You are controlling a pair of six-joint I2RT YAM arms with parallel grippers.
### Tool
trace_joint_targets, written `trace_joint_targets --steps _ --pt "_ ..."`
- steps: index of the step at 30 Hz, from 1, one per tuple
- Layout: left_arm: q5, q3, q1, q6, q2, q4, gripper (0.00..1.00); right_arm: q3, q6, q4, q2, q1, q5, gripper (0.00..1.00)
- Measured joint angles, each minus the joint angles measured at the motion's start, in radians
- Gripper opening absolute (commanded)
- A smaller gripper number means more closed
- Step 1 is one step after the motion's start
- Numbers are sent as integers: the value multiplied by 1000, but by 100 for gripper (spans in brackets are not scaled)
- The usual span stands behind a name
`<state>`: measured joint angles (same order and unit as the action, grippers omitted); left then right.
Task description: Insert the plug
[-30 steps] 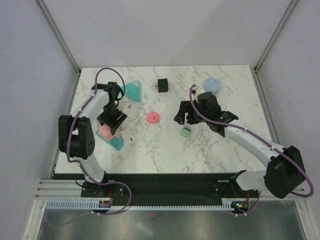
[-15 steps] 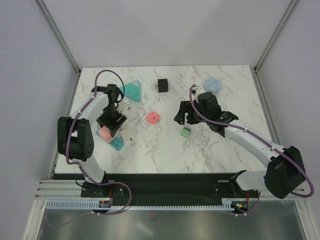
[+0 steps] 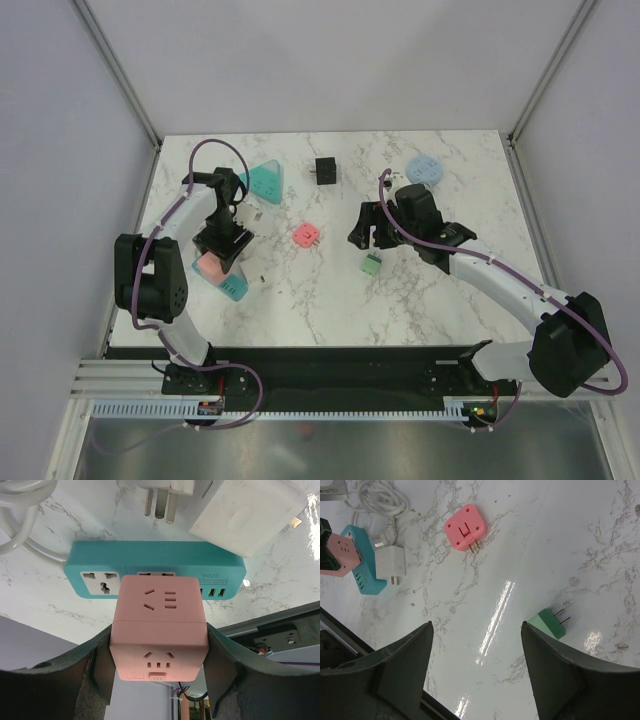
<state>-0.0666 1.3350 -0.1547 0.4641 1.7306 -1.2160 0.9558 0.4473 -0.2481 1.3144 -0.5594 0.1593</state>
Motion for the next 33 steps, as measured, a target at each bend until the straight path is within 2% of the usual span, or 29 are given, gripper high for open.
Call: trace_joint_targets --steps 20,33 --pt "16 -14 8 0 -14 18 2 0 0 0 -6 0 -1 79" --pt "79 -43 36 27 -53 52 2 0 0 0 -6 -2 -1 79"
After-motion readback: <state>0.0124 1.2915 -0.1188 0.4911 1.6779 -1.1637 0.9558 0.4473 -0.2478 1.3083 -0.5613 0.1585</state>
